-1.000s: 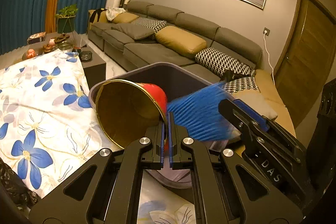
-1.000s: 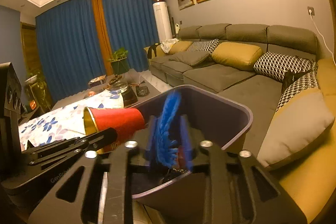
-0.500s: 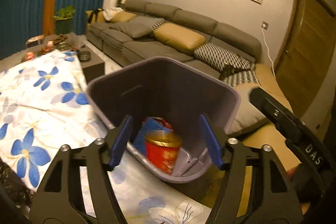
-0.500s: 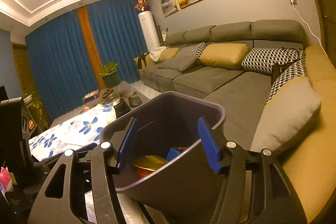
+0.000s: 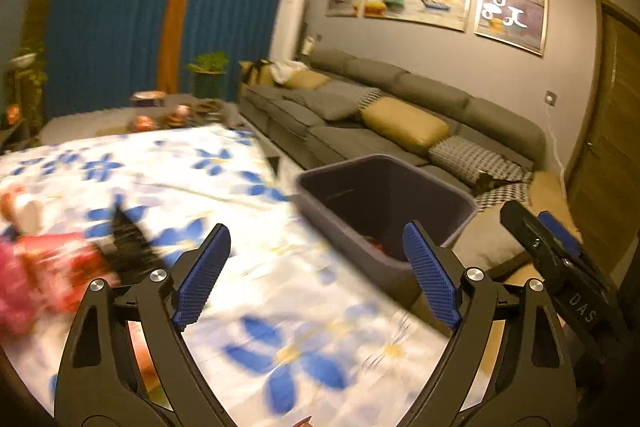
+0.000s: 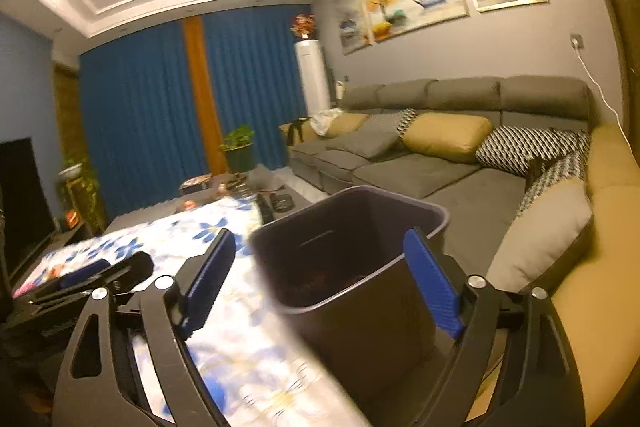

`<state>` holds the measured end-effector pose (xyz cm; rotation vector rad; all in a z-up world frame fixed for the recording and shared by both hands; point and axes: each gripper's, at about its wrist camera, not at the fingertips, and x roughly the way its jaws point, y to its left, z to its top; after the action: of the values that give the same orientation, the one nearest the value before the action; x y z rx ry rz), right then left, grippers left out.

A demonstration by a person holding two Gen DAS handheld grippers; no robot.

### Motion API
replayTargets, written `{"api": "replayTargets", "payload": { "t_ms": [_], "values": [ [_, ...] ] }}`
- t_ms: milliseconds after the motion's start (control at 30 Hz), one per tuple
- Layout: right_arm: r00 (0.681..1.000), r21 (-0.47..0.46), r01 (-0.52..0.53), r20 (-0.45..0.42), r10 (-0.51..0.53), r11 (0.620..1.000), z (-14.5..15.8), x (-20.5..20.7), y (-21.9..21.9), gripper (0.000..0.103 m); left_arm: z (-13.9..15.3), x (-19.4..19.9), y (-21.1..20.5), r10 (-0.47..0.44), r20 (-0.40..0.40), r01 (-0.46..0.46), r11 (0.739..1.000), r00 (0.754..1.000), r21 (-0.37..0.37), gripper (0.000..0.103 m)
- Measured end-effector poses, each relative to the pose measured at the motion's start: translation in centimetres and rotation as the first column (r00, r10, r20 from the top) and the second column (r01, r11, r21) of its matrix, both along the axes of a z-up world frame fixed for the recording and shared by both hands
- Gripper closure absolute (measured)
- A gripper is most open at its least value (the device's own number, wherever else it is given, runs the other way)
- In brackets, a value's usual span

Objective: Collect trash
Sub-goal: 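Move both tools back over the trash pile on the bed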

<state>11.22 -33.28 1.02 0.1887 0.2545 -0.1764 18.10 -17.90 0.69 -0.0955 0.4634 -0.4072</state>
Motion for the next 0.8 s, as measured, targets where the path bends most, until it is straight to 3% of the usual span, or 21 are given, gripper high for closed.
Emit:
{"api": "replayTargets", "payload": {
  "t_ms": [300, 467, 600, 800],
  "values": [
    [0.989, -0.006, -0.146, -0.033, 0.146, 0.989, -1.0, -3.2, 6.6, 0.016, -1.6, -7.2, 10.9, 0.169, 0.023, -0.17, 0.985, 0.985, 0.028, 0.016],
    [0.982, -0.059, -0.181, -0.058, 0.178, 0.982, -1.9, -4.5, 10.7, 0.016, -2.9, -9.8, 15.8, 0.246, -0.006, -0.246, 0.969, 0.969, 0.018, 0.016],
    [0.979, -0.08, -0.197, -0.073, 0.192, 0.977, -2.3, -5.1, 12.4, 0.016, -3.8, -10.9, 18.0, 0.266, -0.037, -0.266, 0.964, 0.963, 0.011, 0.016],
    [0.973, -0.083, -0.22, -0.093, 0.212, 0.972, -2.7, -5.3, 14.3, 0.016, -5.4, -10.6, 18.2, 0.186, -0.121, -0.188, 0.982, 0.975, -0.005, 0.019]
  ]
}}
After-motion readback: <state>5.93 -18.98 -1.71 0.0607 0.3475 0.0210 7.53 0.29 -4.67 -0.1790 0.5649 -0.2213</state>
